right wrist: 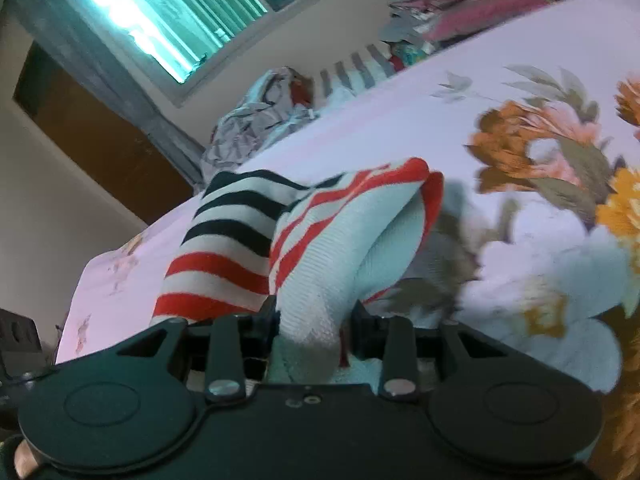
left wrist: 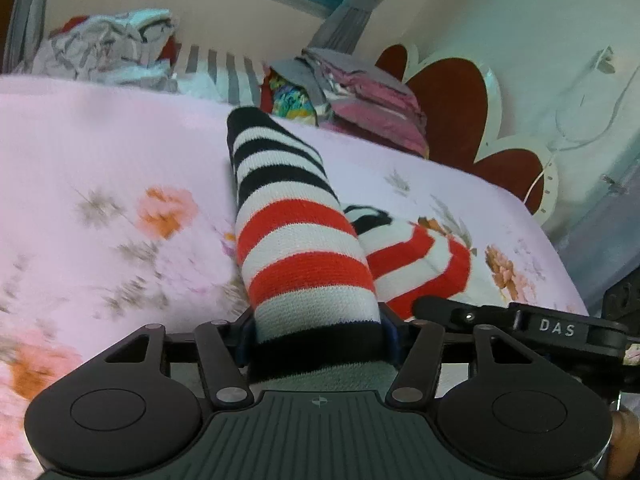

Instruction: Fold small clothes

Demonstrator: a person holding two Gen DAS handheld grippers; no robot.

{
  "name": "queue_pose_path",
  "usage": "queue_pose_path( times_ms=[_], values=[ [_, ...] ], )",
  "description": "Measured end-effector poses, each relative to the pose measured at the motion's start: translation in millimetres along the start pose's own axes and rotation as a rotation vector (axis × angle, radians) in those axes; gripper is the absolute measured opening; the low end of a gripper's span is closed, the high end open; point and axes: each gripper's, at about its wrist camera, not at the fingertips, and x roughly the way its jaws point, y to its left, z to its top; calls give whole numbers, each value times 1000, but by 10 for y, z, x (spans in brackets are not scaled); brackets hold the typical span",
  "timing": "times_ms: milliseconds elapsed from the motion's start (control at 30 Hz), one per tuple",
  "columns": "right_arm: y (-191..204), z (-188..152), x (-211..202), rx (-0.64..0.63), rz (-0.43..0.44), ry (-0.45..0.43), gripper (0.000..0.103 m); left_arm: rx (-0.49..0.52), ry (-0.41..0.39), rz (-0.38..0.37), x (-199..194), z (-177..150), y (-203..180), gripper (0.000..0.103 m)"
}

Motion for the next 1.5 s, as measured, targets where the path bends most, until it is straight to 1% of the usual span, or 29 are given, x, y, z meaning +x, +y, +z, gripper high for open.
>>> queue_pose_path(
  times_ms=[100,233,433,600,733,800,867,933,1033,1100,1200,1267,1300,1367,1400,1500],
  values=[
    [291,-69,67,-7,20,-3,34,3,-18,12,-269,76,206,58],
    [811,-207,249,-29,45,-12,34,3,-48,23,-655,143,660,58],
    [1710,-610,609,-36,65,-29,34,-20,-73,19,-1243,152,1645,58],
    [2393,-913,1045,-38,95,-14,34,-40,-88,50,-1621,189,2458,58],
    [2755,-1047,1400,-52,115,8,34,-59,-99,81,-1810,223,2987,58],
    [2894,-1099,1557,-71,115,11,34,-68,-107,87,-1844,209,3178,58],
    [2964,-1145,1696,-80,110,22,34,-80,-112,96,-1834,177,3363,58],
    [3011,-1212,1802,-99,86,38,34,-87,-100,112,-1783,120,3538,58],
    [2910,-1276,1914,-89,41,61,34,-121,-65,141,-1666,-39,3837,59],
    [2836,-1311,1955,-57,37,78,35,-155,-78,111,-1634,-117,3967,69],
    [2837,-1355,1925,-38,21,79,38,-144,-78,121,-1583,-86,3943,70],
    [2861,-1332,1897,-30,15,80,40,-154,-73,129,-1572,-48,3912,70],
    [2885,-1345,1860,-28,7,72,43,-164,-76,130,-1590,-37,3891,70],
    [2875,-1295,1870,-27,-1,63,47,-182,-102,132,-1686,-32,3859,70],
    [2863,-1269,1872,-21,-6,55,52,-187,-114,133,-1735,-24,3866,70],
    [2803,-1173,1887,4,-14,21,57,-164,-131,144,-1737,85,3833,70]
  ],
)
